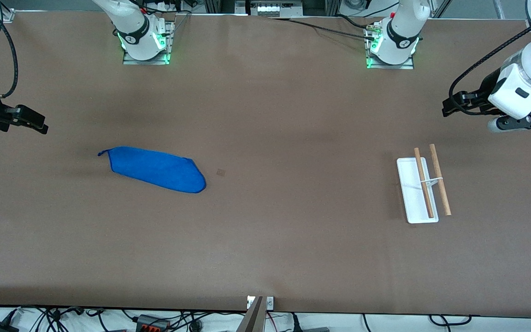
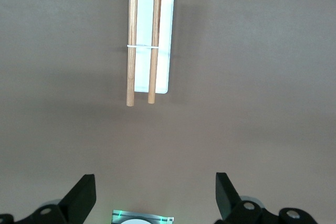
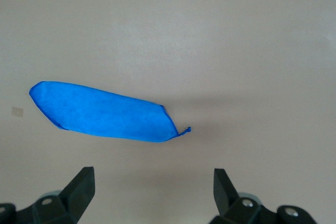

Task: Pass towel and hang on rack
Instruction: 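Move the right gripper toward the blue towel's end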

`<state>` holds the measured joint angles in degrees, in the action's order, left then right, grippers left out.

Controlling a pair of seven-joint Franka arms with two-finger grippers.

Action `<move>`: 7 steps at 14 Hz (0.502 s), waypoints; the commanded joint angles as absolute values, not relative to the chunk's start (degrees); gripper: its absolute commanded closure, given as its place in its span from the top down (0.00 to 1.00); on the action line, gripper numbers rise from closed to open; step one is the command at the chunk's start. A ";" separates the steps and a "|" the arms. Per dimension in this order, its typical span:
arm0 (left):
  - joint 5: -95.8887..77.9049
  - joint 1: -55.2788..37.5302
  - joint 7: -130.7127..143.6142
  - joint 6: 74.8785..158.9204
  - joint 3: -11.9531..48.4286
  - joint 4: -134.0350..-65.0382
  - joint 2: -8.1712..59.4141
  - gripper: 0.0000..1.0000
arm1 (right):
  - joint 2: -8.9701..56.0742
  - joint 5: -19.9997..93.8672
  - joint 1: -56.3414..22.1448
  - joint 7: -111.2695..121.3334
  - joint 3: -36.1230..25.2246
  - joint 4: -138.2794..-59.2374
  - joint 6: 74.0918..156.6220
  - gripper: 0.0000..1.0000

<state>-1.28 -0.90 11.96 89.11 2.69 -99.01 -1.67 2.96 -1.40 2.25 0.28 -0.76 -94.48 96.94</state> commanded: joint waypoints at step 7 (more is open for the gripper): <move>-1.76 -0.88 10.55 87.98 2.55 -96.94 -0.53 1.00 | 1.05 -2.02 1.84 1.14 -1.14 -96.07 96.68 1.00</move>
<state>-1.28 -0.90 11.96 89.11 2.69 -99.01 -1.63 2.47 -1.41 2.25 0.39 -0.76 -94.53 96.79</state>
